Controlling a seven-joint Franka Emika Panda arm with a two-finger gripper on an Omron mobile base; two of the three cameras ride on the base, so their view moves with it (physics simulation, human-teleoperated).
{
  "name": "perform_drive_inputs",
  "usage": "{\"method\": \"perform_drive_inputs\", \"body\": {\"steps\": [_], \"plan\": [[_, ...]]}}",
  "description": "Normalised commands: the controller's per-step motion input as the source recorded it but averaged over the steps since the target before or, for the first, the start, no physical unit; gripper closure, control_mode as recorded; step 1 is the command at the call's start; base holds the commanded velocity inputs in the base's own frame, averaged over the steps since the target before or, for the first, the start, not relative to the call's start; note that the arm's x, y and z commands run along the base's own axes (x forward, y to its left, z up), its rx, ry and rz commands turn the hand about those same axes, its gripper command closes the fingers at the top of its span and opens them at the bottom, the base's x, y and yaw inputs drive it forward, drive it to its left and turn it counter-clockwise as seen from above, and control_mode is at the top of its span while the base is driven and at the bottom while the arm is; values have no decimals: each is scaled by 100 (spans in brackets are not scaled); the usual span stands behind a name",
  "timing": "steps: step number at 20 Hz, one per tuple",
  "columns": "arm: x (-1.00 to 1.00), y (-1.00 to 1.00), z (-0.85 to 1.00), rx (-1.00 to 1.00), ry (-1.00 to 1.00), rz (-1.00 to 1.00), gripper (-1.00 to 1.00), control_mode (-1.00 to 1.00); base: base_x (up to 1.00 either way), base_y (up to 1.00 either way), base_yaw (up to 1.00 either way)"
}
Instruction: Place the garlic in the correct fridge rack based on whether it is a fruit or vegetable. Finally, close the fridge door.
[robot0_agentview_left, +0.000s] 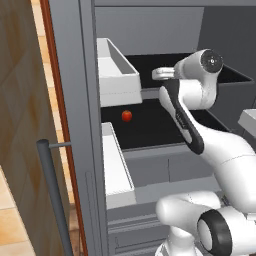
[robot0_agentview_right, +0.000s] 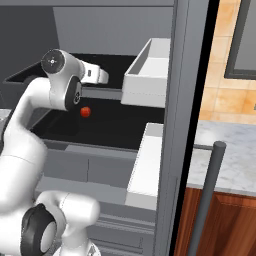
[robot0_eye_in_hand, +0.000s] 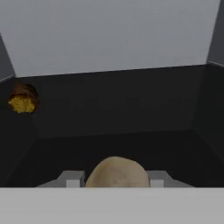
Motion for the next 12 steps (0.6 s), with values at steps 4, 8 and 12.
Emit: {"method": "perform_drive_inputs", "body": {"steps": [4,8,12], "plan": [[99,0,0,0,10,0,100,-100,0,0,0],[100,0,-1,0,7,-1,100,-100,0,0,0],[100,0,-13,0,4,-1,100,-100,0,0,0]]}}
